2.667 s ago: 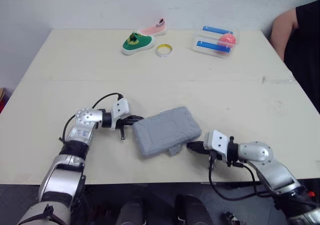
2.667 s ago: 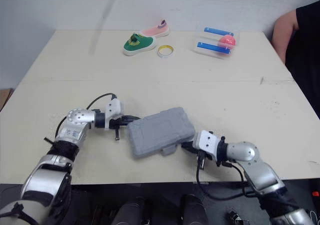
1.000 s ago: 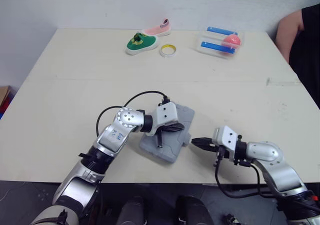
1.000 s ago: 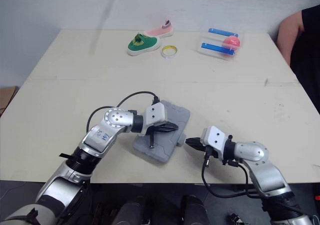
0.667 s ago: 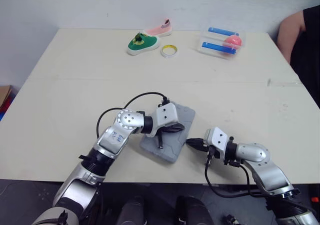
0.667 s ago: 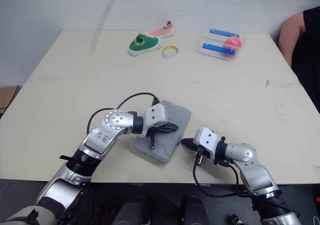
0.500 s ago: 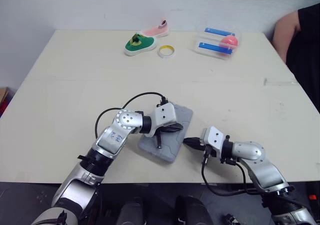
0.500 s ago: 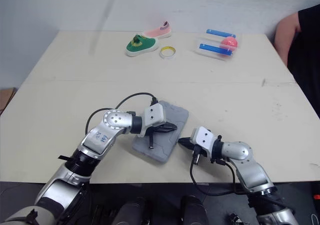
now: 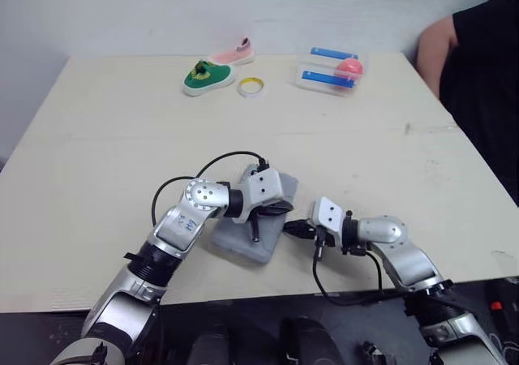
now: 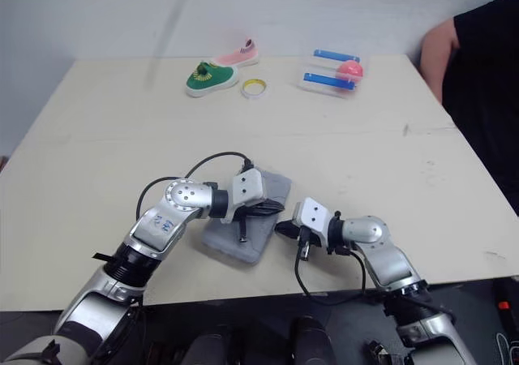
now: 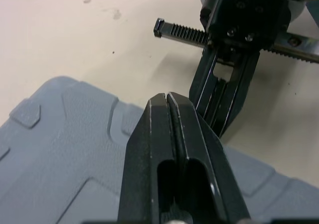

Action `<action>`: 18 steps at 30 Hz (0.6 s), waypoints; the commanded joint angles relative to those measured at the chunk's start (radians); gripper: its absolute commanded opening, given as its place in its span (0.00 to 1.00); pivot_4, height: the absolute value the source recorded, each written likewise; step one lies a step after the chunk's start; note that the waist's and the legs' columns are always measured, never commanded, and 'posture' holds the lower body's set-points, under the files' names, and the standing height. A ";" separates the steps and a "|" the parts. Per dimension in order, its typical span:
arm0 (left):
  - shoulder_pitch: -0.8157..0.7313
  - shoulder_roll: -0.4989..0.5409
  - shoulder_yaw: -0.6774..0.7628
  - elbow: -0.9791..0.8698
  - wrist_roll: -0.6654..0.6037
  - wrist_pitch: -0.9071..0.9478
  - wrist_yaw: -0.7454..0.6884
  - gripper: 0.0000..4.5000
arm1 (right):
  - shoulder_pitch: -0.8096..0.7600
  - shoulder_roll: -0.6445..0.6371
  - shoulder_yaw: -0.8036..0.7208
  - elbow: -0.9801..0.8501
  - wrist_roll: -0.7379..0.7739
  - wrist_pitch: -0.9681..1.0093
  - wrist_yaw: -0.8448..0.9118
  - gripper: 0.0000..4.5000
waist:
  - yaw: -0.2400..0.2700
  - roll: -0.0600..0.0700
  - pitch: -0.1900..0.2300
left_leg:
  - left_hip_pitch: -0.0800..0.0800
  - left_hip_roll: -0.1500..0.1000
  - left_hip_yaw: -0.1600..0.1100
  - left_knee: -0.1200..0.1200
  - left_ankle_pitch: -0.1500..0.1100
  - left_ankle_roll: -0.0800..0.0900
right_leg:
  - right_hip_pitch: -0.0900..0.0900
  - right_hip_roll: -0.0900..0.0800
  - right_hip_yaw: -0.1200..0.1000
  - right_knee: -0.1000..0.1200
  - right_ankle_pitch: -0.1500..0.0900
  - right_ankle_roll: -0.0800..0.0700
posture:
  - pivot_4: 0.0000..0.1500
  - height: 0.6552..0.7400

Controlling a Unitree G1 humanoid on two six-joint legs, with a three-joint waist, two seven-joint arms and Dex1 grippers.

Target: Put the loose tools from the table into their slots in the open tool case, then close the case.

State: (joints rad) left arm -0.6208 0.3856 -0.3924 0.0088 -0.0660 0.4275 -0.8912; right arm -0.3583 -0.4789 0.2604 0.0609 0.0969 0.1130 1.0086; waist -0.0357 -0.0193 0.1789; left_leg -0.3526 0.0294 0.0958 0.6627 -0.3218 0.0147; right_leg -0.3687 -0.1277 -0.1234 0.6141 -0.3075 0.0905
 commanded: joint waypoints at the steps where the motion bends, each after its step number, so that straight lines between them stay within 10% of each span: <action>1: 0.082 0.023 -0.069 0.105 0.049 0.052 -0.015 0.00 | -0.035 0.014 0.025 -0.024 -0.015 0.004 -0.004 0.01 | -0.002 0.000 0.000 | 0.001 0.001 0.000 0.000 -0.001 -0.001 | 0.000 0.001 0.000 0.002 -0.001 -0.001 | 1.00 1.00; 18: 0.124 0.053 0.389 -0.055 -0.255 -0.313 -0.040 0.00 | 0.129 -0.273 -0.299 -0.040 0.222 -0.194 0.222 0.01 | 0.016 0.007 0.008 | -0.006 0.000 0.000 0.000 0.000 -0.001 | -0.008 -0.001 0.000 0.005 -0.003 -0.006 | 1.00 1.00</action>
State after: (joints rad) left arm -0.4860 0.4139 -0.0651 0.0039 -0.2844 0.1479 -0.9320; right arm -0.2411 -0.7271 0.0162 0.0234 0.2820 -0.0502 1.2100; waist -0.0197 -0.0127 0.1867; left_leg -0.3587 0.0290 0.0957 0.6631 -0.3222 0.0135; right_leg -0.3769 -0.1288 -0.1239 0.6189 -0.3107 0.0849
